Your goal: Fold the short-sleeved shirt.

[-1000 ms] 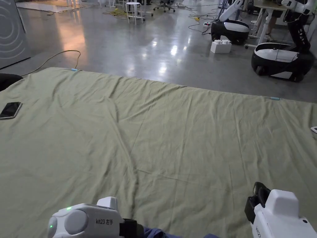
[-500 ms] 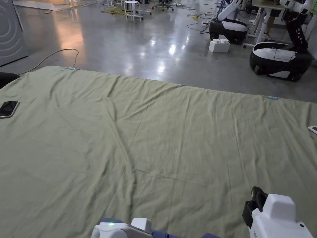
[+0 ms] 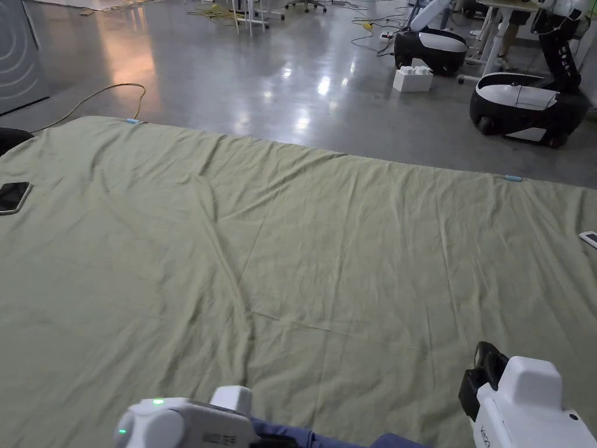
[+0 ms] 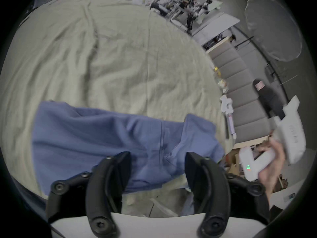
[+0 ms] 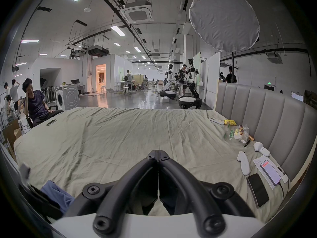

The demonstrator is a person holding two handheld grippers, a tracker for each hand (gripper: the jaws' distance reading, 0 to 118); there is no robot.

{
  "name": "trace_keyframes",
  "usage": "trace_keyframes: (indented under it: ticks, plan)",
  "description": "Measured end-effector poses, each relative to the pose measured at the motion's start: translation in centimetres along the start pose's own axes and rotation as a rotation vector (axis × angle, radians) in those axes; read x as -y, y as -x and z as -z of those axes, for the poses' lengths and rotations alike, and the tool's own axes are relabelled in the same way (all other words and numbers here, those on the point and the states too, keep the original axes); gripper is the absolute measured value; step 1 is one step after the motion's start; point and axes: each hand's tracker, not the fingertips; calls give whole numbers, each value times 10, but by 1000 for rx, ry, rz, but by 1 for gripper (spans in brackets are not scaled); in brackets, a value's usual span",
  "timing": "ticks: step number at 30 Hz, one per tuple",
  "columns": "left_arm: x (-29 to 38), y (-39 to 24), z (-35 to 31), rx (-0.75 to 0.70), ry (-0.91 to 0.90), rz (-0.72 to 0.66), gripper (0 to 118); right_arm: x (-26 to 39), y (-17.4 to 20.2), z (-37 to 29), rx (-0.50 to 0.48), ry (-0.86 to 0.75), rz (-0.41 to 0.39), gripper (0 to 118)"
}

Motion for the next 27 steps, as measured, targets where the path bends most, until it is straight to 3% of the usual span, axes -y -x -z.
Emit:
trace_keyframes:
  ticks: [7,13,20,21,24,26,27]
  plan:
    - [-20,95,-65,-32,-121,-75,75,-8,-2,-1,5,-26,1,1]
    - [-12,167,-46,106,-18,-234,75,-10,1,0,4,-24,3,1]
    - [-4,192,-18,352,-72,-356,74,-9,5,-3,12,-15,-10,1]
    - [-4,192,-13,325,-44,-332,72,-8,5,-2,12,-13,-12,1]
    - [-2,185,0,295,-22,-256,50,-7,6,-2,13,-4,-9,1]
    - [-2,184,4,255,-14,-239,22,-8,8,-4,14,-1,-9,1]
    - [0,183,5,263,-17,-263,20,-9,8,-5,15,-1,-11,1]
